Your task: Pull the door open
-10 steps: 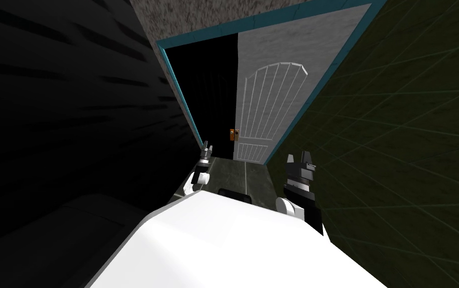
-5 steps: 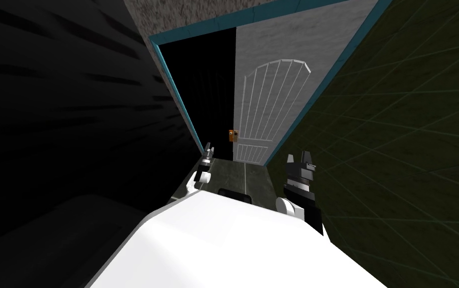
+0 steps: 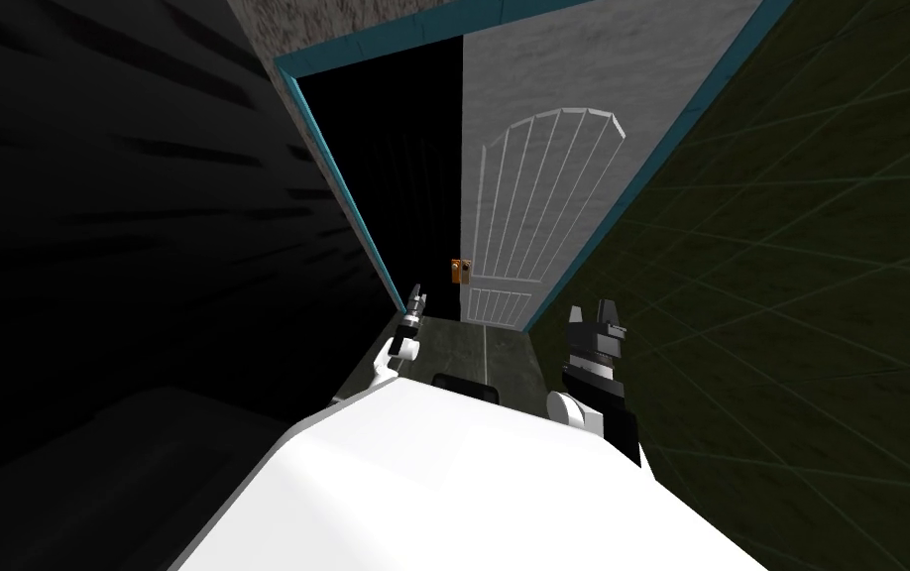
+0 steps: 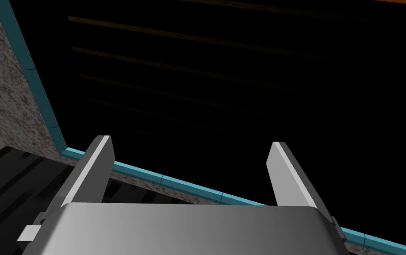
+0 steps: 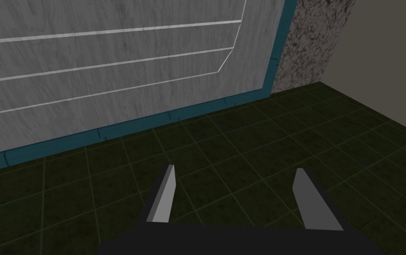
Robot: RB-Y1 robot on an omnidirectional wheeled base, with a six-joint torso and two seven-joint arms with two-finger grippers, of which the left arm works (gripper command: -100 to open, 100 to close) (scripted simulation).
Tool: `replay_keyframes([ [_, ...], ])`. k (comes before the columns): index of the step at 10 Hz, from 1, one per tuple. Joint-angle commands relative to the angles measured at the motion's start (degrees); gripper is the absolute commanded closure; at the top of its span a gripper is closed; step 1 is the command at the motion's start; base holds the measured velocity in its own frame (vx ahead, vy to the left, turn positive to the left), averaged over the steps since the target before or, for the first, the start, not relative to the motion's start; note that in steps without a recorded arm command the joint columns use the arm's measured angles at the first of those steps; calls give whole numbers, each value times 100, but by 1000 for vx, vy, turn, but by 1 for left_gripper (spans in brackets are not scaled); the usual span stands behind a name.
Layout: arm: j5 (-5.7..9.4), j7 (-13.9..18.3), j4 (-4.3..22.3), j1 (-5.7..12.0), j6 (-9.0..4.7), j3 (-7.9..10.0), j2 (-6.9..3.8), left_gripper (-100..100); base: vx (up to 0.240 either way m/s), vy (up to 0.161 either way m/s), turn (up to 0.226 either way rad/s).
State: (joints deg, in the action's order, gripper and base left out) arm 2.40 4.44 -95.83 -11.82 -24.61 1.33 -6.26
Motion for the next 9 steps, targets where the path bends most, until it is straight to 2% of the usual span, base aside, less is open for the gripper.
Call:
replay_keyframes([
  [1, 8, 4, 176, 87, 45, 4, -20, -100, 86, -19, -8],
  [6, 30, 9, 743, 398, 207, 19, -71, -100, 94, -24, -7],
  [7, 38, 11, 958, 516, 268, 25, -87, -100, 131, -23, -10],
  [9, 46, 13, 1172, 634, 329, 30, -104, -100, 144, -9, -10],
])
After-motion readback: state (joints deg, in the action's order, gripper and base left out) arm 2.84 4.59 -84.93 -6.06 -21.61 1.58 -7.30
